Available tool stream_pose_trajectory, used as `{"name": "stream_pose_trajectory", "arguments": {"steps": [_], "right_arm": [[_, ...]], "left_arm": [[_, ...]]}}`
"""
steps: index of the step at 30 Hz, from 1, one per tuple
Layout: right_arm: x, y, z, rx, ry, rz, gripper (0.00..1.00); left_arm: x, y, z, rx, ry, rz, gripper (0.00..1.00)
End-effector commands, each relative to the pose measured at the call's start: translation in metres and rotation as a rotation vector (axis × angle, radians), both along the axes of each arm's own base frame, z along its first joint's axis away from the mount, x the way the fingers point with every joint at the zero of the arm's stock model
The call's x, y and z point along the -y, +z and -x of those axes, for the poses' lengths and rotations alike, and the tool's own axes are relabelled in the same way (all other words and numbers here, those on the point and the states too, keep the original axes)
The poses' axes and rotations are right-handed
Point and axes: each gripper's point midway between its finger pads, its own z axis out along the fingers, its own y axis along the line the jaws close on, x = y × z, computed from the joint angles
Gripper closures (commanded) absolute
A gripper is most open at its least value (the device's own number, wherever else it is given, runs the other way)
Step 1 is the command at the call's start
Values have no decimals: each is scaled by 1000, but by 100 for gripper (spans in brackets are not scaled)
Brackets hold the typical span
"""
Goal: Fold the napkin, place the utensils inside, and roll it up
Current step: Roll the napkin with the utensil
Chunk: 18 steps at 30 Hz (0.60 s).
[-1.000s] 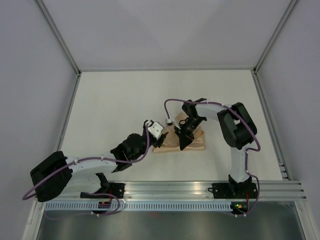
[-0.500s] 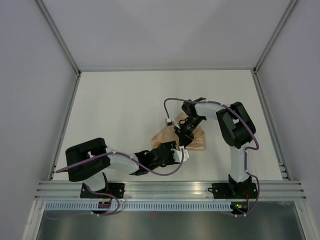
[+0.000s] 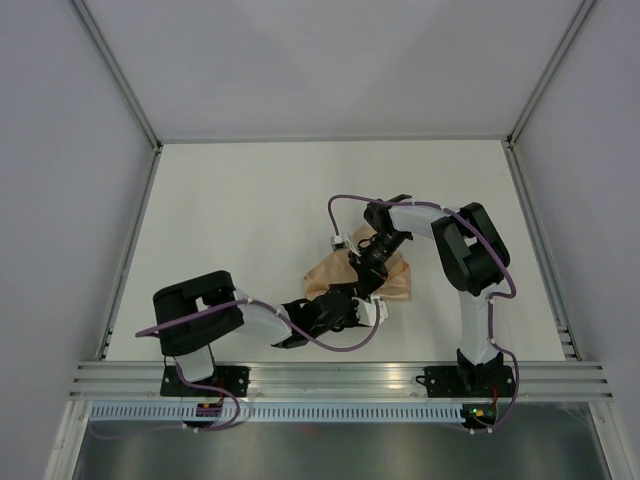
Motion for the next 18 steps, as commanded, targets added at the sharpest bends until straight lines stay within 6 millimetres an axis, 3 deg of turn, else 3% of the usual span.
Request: {"name": "stream_pose_trajectory", "arguments": {"steps": [1,2,5,6,11,15,17,18], "right_arm": [[21,-36,-6,45,51,105,99],[21,-35,-6,45,51,104,99],[21,-34,-7,43,49,103,99],[21,-34,-7,41,49,104,100],[21,-35,-5,35,51,105,100],[19,-31,-6,40,46,91,99],[18,-25,-8,52,37,80,95],[17,-22,-9,57,28,76,85]], "left_arm": [[4,-11,1,-8,-36,-34,35],[4,-13,1,-16,-34,-38,37],[1,-22,3,-69,-33,-53,51],[0,-24,4,-80,-32,-53,60],[-7,-36,4,-142,-9,-69,78],[-5,-42,8,-205,-25,-75,98],[-4,-42,9,-235,-27,-61,98],[-4,-45,15,-275,-48,-63,98]]}}
